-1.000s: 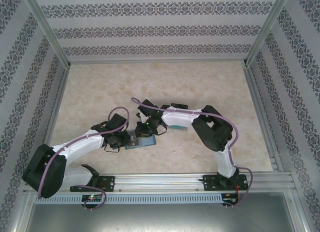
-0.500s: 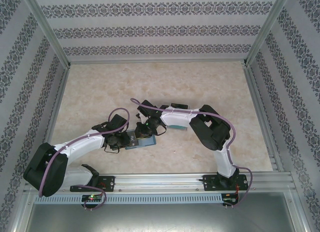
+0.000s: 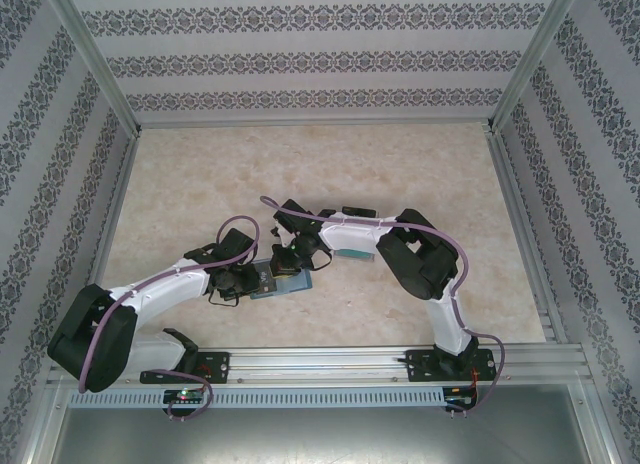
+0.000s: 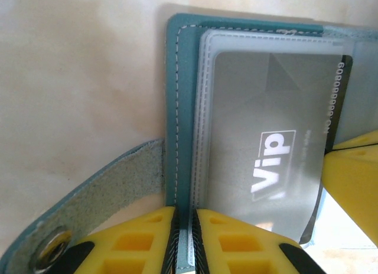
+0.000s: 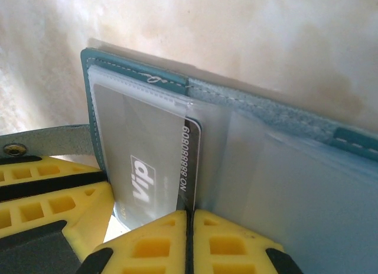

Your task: Take the credit cards out of the card holder

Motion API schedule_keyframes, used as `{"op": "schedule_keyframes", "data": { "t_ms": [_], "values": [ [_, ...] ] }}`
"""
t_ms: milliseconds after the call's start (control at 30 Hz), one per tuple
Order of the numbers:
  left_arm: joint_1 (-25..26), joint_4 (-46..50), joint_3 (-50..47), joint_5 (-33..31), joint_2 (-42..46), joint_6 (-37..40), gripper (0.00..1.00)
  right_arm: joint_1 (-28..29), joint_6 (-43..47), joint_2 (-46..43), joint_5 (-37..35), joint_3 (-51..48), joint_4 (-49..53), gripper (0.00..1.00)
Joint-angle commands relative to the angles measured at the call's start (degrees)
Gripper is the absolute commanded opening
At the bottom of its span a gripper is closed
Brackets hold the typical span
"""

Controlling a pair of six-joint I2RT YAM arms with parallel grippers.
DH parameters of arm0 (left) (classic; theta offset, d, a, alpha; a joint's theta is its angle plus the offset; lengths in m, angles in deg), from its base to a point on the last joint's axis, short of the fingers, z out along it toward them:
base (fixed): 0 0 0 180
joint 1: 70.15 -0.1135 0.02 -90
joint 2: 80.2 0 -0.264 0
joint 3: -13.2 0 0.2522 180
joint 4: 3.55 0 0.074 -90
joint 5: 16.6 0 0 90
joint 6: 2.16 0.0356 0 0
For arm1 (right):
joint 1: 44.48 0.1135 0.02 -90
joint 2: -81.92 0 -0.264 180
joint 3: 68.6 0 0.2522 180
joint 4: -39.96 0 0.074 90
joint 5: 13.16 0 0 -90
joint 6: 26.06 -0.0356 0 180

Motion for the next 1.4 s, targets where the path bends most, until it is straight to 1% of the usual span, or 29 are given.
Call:
{"op": "schedule_keyframes", "data": {
  "t_ms": [0,200,333,467,500,533,567,700,1067,1367],
  "values": [
    [-0.3,-0.2,-0.2,0.5,-1.2,-0.8,0.15,0.6,-0.2,-0.6,0.5,-0.2,0.5,0.0],
    [-0.2,0.0,-0.1,0.3,-1.5,-0.8,0.15,-2.1,-0.9,-4.3,-1.0,-4.9,-1.0,0.0],
    [-0.2,-0.1,-0.1,0.4,-1.6,-0.9,0.15,-2.9,-0.4,-5.8,-1.1,-6.0,-0.8,0.0],
    [-0.2,-0.3,0.0,0.5,-1.7,-0.8,0.14,-2.7,-0.6,-5.2,0.2,-5.7,-1.5,0.0],
    [-0.2,-0.3,0.0,0.5,-1.8,-0.8,0.14,-2.6,-1.0,-4.8,0.4,-5.2,-1.3,0.08],
    [-0.2,-0.3,0.0,0.5,-1.9,-0.7,0.14,-2.3,-1.1,-4.3,0.7,-4.8,-1.6,0.12],
    [-0.3,-0.2,0.0,0.5,-1.9,-0.7,0.12,-2.0,-1.3,-3.9,1.1,-4.5,-1.9,0.14],
    [-0.3,-0.1,-0.1,0.7,-1.8,-0.7,0.11,-0.7,-1.9,-3.1,1.4,-3.9,-3.2,0.18],
    [-0.2,-0.2,-0.3,0.9,-1.7,-0.8,0.11,0.0,-3.2,-1.8,2.2,-4.5,-4.4,0.18],
    [-0.2,-0.4,-0.5,1.0,-1.6,-0.8,0.11,0.4,-4.3,-1.9,0.7,-5.1,-3.2,0.18]
  ]
}}
